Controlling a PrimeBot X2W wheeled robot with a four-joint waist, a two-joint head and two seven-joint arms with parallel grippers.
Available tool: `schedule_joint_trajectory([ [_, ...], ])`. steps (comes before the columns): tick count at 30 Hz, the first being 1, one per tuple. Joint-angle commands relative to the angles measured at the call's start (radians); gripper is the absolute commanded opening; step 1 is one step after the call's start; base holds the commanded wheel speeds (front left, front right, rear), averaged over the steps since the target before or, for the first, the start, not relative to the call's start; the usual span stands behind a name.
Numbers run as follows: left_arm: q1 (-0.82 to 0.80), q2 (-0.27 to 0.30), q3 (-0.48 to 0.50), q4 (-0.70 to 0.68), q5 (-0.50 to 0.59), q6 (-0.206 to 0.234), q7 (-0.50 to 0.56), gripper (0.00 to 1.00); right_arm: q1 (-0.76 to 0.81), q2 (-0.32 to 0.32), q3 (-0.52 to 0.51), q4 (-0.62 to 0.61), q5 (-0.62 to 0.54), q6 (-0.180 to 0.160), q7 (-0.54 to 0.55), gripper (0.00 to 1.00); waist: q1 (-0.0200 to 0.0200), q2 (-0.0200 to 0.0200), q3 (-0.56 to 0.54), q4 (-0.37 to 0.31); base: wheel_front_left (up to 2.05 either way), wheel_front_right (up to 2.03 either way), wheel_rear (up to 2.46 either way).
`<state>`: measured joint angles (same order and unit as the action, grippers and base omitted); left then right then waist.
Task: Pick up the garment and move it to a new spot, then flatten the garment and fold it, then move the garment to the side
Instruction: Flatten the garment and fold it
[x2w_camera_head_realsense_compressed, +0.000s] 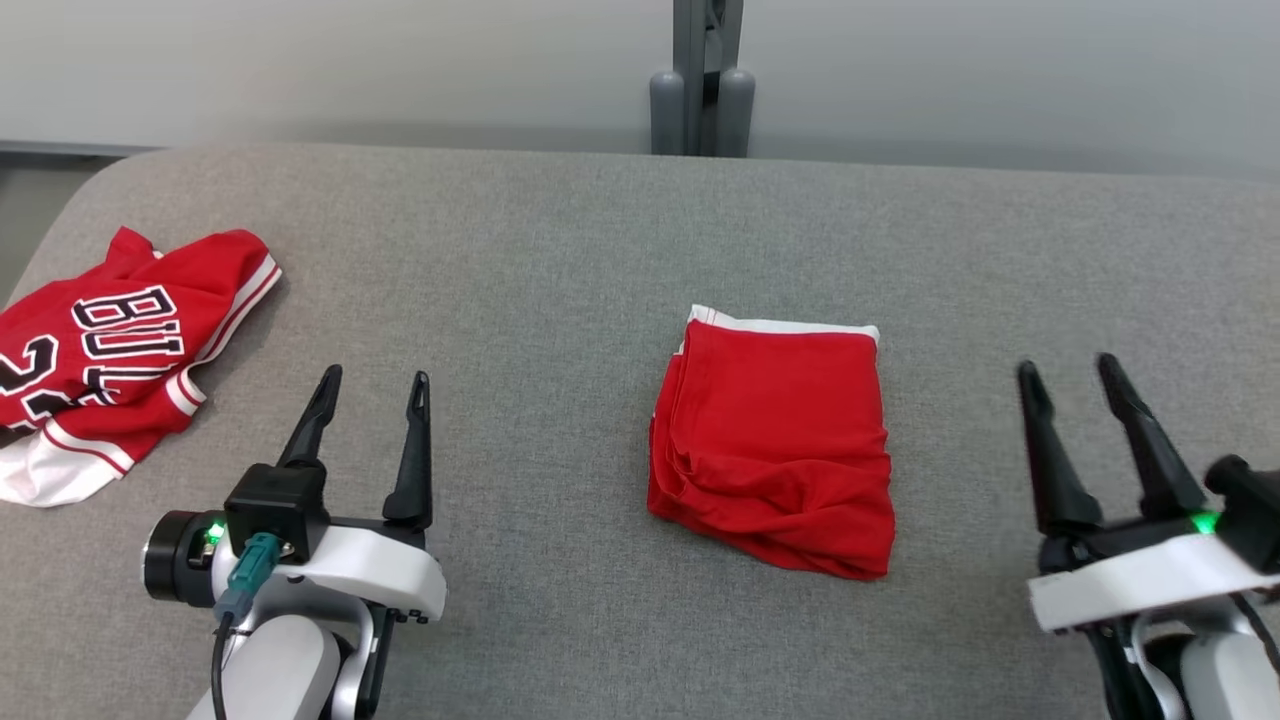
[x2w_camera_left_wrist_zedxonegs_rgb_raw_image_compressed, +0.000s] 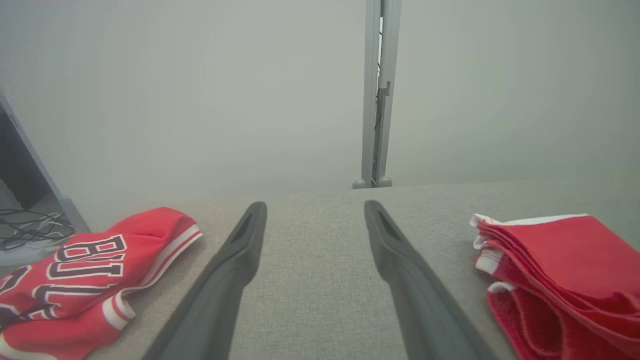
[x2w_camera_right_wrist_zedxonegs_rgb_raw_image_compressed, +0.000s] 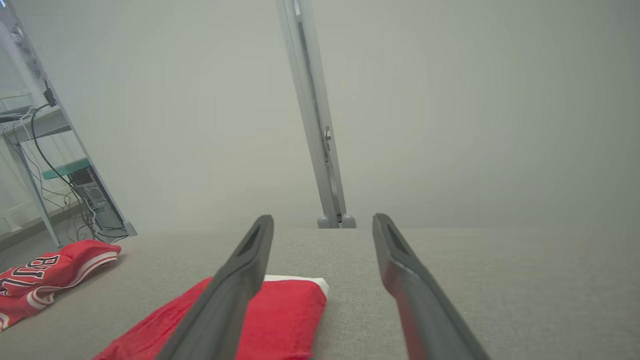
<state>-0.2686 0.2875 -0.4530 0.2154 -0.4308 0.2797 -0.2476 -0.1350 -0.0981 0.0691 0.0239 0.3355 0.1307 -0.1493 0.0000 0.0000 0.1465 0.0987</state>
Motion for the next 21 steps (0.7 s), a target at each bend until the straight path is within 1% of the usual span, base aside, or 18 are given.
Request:
schedule_joint_trajectory([
  [1, 0.016, 0.011, 0.011, -0.005, -0.007, 0.008, -0.006, 1.00, 0.026, -0.012, -0.034, 0.015, -0.018, 0.000, 0.005, 1.00, 0.0000, 0.0000, -0.021, -0.006, 0.00, 0.00, 0.00],
  [2, 0.023, 0.013, 0.014, -0.007, -0.010, 0.013, -0.006, 1.00, 0.038, -0.024, -0.055, 0.024, -0.046, 0.000, 0.009, 1.00, 0.0000, 0.0000, -0.029, -0.007, 0.00, 0.00, 0.00],
  [8, 0.043, 0.037, 0.003, -0.017, 0.012, 0.030, 0.012, 1.00, 0.091, -0.019, -0.113, 0.034, -0.129, 0.000, 0.038, 1.00, 0.0000, 0.0000, -0.056, -0.006, 0.00, 0.00, 0.00],
  [14, 0.059, 0.042, -0.003, -0.023, 0.005, 0.032, 0.020, 1.00, 0.124, -0.006, -0.148, 0.015, -0.154, 0.000, 0.067, 1.00, 0.0000, 0.0000, -0.057, 0.000, 0.00, 0.00, 0.00],
  [21, 0.049, 0.040, -0.007, -0.024, 0.002, 0.034, 0.018, 1.00, 0.125, 0.001, -0.158, -0.002, -0.158, 0.000, 0.082, 1.00, 0.0000, 0.0000, -0.049, 0.008, 0.00, 0.00, 0.00],
])
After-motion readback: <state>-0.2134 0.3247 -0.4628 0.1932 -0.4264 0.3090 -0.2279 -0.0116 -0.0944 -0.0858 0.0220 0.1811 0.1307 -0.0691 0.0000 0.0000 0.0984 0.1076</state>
